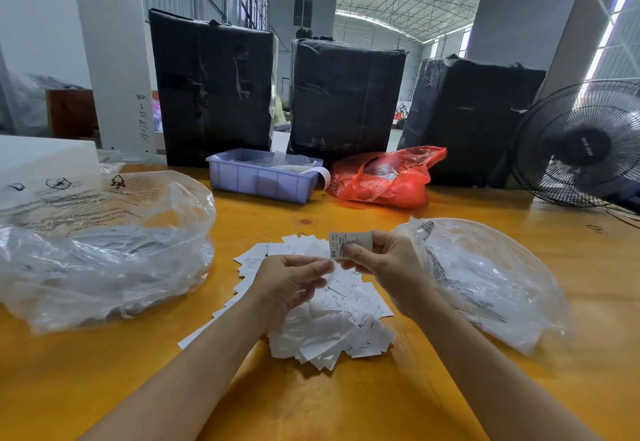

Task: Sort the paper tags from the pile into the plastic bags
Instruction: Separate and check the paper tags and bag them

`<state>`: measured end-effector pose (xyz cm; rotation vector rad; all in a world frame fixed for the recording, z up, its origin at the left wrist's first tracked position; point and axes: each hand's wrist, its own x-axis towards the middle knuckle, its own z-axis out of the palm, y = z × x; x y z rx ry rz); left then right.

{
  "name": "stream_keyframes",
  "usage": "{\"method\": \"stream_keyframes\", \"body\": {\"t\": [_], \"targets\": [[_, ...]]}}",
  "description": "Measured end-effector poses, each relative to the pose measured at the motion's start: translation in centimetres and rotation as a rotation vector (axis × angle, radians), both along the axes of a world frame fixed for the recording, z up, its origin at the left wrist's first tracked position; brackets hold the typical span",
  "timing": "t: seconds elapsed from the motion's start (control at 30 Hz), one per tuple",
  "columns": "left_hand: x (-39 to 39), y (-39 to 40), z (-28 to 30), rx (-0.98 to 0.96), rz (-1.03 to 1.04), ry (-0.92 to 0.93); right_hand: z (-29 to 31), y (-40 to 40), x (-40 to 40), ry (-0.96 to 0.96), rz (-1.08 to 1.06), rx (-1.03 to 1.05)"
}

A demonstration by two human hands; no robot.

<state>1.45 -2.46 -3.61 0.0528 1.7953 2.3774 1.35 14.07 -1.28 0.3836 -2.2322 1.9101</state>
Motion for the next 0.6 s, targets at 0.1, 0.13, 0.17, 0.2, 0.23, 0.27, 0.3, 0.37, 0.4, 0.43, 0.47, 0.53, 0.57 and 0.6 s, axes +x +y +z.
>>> {"method": "stream_keyframes", "body": {"t": [0.1,0.13,0.17,0.2,0.23,0.27,0.3,0.37,0.4,0.43,0.47,0.53,0.57,0.6], "targets": [[-0.02,0.06,-0.05,0.008,0.005,-0.002,-0.12,-0.05,0.02,0.003,0.016,0.029],[-0.03,0.05,-0.05,0.011,0.009,-0.004,-0.13,-0.06,-0.01,0.004,0.019,0.033],[-0.07,0.02,-0.05,0.011,0.012,-0.005,-0.13,-0.05,-0.02,0.006,0.021,0.036],[-0.11,0.0,-0.06,0.011,0.014,-0.006,-0.12,-0.05,-0.02,0.008,0.022,0.039],[-0.15,-0.02,-0.06,0.009,0.014,-0.008,-0.12,-0.04,-0.03,0.009,0.024,0.043],[-0.18,-0.02,-0.06,0.008,0.012,-0.01,-0.13,-0.04,-0.04,0.009,0.027,0.048],[-0.19,0.0,-0.08,0.007,0.01,-0.013,-0.16,-0.05,-0.03,0.006,0.033,0.056],[-0.18,0.03,-0.12,0.001,0.013,-0.017,-0.23,-0.09,0.0,-0.015,0.059,0.077],[-0.15,0.02,-0.13,-0.001,0.017,-0.019,-0.28,-0.12,0.04,-0.029,0.076,0.088],[-0.12,-0.02,-0.13,-0.002,0.021,-0.023,-0.31,-0.12,0.08,-0.04,0.09,0.098],[-0.1,-0.05,-0.11,-0.001,0.024,-0.027,-0.3,-0.12,0.11,-0.044,0.099,0.104],[-0.01,-0.11,-0.02,0.002,0.027,-0.031,-0.2,-0.13,0.11,-0.032,0.086,0.097],[0.02,-0.13,0.04,0.0,0.027,-0.03,-0.11,-0.12,0.04,-0.017,0.056,0.078],[0.05,-0.13,0.07,-0.006,0.023,-0.027,-0.03,-0.03,-0.06,-0.002,0.014,0.046]]}}
